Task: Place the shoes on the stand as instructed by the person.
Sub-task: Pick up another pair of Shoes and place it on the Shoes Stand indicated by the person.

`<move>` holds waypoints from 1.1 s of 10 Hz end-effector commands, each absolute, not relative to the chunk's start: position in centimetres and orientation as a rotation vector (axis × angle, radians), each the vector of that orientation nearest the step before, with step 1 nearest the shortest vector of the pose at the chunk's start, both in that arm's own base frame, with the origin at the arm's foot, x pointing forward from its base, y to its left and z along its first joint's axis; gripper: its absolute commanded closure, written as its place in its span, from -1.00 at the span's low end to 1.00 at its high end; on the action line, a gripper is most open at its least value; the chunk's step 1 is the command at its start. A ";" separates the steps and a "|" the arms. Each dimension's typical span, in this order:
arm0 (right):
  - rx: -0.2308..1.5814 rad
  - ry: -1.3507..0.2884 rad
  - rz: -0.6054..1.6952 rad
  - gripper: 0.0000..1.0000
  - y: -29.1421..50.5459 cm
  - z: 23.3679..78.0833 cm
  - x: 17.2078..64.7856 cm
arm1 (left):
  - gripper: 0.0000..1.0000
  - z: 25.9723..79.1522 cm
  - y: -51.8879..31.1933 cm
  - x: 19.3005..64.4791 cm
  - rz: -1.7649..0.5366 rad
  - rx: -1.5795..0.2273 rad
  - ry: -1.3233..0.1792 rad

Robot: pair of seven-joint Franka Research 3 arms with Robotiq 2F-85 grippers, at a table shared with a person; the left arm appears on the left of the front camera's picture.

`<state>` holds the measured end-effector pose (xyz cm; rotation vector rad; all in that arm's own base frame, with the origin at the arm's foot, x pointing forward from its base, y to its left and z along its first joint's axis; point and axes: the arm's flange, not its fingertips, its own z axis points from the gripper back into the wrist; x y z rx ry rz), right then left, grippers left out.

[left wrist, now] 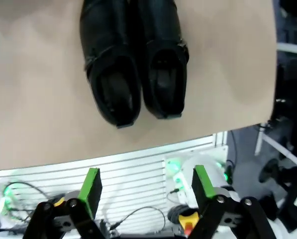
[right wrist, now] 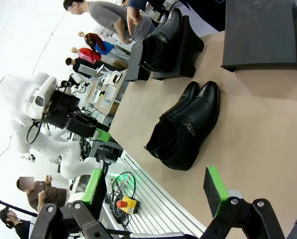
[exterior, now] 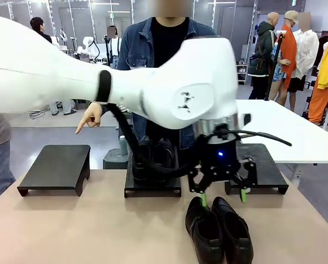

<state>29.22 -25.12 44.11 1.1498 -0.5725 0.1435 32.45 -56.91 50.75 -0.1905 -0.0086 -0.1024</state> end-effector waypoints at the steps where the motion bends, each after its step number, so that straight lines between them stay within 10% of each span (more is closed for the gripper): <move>1: 1.157 -0.584 0.148 -1.00 -25.2 44.3 29.1 | -0.83 50.8 -61.5 33.4 -0.028 -0.126 -0.006; 11: 1.157 -0.584 0.148 -1.00 -25.2 44.3 29.1 | -0.83 41.8 -62.4 36.2 -0.039 -0.035 -0.034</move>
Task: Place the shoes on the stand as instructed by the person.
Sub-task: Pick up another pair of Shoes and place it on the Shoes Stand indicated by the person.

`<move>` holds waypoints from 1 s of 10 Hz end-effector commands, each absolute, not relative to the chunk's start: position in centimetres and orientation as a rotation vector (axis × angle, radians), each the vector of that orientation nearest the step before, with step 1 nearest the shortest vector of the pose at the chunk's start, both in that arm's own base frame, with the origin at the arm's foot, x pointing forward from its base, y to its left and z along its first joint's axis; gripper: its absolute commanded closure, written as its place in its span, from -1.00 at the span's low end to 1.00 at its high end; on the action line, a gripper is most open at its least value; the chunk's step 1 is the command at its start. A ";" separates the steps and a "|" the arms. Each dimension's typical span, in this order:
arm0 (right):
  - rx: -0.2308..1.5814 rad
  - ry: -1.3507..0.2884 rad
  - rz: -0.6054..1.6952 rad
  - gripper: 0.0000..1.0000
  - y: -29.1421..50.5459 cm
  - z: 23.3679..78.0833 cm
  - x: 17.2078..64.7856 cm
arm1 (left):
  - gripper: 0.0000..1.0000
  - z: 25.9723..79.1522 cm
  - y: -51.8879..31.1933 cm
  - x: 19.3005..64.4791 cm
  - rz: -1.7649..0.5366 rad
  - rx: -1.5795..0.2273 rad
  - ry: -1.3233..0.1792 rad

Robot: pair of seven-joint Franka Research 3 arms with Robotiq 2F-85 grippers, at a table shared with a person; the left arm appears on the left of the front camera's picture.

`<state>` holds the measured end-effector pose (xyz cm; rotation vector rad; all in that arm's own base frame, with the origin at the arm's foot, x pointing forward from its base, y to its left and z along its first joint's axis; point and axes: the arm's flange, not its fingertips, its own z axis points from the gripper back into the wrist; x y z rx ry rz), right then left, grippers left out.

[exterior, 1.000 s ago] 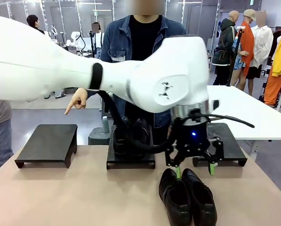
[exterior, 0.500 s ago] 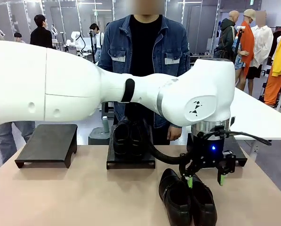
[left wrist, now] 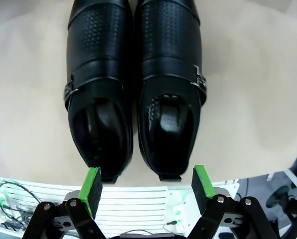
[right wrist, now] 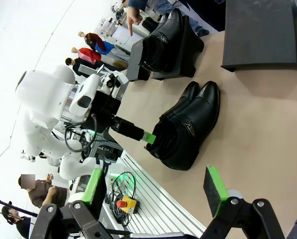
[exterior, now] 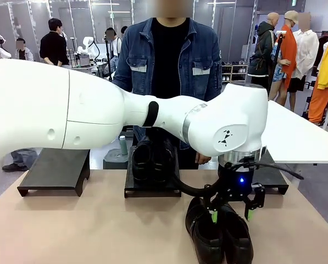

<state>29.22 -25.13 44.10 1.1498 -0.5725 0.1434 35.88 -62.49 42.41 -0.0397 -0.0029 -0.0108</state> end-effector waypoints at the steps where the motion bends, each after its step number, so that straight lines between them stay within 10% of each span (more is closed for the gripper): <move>1: 1.157 -0.584 0.148 -1.00 -25.2 44.3 29.1 | -0.83 40.9 -62.2 36.6 -0.047 -0.033 -0.037; 10: 1.157 -0.584 0.148 -1.00 -25.2 44.3 29.1 | -0.64 35.3 -61.7 38.0 -0.077 0.005 0.016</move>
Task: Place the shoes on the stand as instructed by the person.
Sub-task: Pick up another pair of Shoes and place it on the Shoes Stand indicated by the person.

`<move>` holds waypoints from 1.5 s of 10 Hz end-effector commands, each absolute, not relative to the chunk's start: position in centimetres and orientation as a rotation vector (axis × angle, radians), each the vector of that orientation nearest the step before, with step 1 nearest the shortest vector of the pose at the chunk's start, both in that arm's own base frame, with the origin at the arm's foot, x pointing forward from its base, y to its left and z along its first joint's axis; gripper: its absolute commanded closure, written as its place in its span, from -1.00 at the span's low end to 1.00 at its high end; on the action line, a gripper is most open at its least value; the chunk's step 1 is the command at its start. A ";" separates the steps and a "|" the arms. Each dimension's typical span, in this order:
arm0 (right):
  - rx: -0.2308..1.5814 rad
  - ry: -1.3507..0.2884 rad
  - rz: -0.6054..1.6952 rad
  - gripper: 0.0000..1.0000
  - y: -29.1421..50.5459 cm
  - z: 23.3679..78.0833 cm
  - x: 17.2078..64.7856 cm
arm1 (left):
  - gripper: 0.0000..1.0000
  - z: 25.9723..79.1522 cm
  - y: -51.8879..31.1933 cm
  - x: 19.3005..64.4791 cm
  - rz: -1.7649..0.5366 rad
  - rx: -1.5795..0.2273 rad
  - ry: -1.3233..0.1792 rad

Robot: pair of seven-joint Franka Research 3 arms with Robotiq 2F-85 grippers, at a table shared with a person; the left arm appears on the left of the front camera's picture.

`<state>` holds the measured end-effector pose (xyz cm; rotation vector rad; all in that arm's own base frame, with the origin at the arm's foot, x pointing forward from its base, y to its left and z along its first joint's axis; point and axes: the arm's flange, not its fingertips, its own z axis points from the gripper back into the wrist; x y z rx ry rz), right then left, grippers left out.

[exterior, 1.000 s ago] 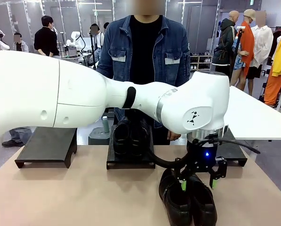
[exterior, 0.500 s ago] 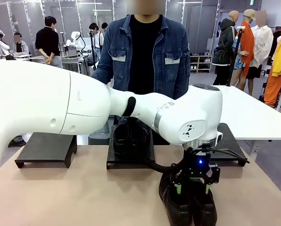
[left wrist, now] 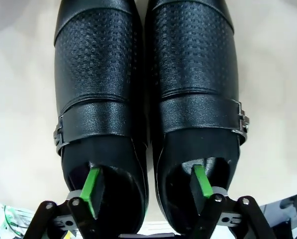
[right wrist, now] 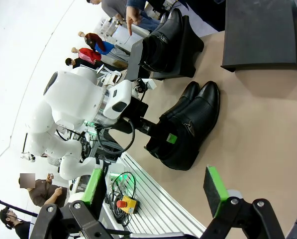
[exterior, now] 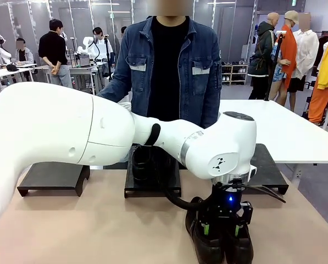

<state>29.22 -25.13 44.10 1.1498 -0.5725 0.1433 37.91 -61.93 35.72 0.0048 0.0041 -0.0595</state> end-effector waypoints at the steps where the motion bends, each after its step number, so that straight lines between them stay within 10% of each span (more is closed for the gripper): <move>1: 1.157 -0.584 0.148 -1.00 -25.2 44.3 29.1 | -0.48 34.6 -61.7 37.9 -0.074 0.018 0.027; 2: 1.157 -0.584 0.148 -1.00 -25.2 44.3 29.1 | 0.23 34.2 -61.7 37.8 -0.071 0.029 0.028; 4: 1.157 -0.584 0.148 -1.00 -25.2 44.3 29.1 | 1.00 34.5 -61.7 37.8 -0.077 0.030 0.022; 11: 1.157 -0.584 0.148 -1.00 -25.2 44.3 29.1 | 1.00 35.4 -61.6 37.4 -0.040 0.069 0.001; 15: 1.157 -0.584 0.148 -1.00 -25.2 44.3 29.1 | 1.00 46.2 -57.9 36.6 -0.044 0.074 -0.060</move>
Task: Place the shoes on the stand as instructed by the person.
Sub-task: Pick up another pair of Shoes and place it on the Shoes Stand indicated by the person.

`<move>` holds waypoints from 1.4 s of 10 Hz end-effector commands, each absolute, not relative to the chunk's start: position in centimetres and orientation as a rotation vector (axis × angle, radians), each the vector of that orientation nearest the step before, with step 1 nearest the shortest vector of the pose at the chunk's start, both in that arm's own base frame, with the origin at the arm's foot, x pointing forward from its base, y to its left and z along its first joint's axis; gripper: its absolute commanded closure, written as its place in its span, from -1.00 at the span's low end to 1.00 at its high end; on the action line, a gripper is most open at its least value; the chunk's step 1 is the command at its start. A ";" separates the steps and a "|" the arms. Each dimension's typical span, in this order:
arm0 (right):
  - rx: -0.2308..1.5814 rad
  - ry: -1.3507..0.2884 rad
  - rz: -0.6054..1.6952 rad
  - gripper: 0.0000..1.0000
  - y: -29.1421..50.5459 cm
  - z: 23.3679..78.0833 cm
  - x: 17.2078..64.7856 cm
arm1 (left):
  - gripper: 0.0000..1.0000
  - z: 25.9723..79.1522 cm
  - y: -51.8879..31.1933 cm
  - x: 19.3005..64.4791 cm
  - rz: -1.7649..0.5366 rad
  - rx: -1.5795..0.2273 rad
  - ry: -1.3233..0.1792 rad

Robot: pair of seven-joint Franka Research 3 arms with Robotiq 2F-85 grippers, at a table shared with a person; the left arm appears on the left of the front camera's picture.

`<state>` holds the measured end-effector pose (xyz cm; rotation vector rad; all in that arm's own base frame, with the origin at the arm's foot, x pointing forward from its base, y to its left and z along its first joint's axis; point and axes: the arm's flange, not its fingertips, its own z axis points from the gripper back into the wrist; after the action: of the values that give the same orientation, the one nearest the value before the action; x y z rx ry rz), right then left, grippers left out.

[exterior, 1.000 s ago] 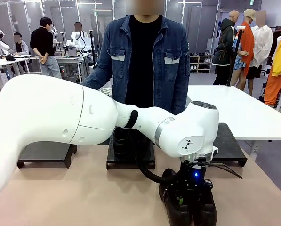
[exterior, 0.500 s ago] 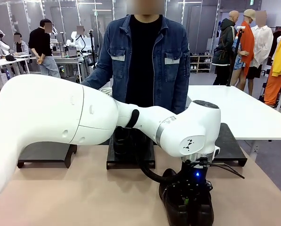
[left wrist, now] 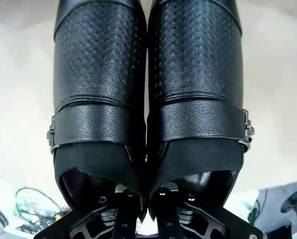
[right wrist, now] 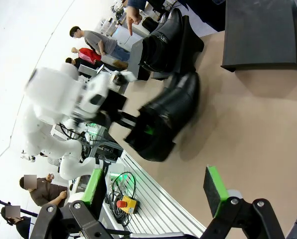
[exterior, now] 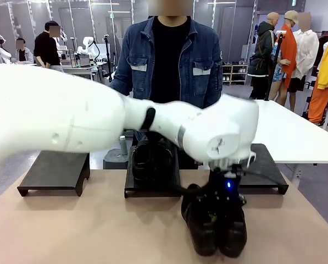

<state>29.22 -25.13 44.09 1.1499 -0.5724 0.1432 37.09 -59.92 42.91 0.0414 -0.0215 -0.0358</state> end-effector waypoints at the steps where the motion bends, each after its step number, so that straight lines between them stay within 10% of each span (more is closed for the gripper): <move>1: 1.157 -0.584 0.148 -1.00 -25.2 44.3 29.1 | 1.00 48.1 -56.5 36.6 -0.039 0.040 -0.076; 14: 1.157 -0.584 0.148 -1.00 -25.2 44.3 29.1 | 0.85 51.7 -52.5 37.7 -0.071 0.018 -0.151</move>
<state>29.21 -25.13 44.09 1.1499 -0.5725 0.1429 37.23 -54.00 50.03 0.0451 -0.0767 -0.0376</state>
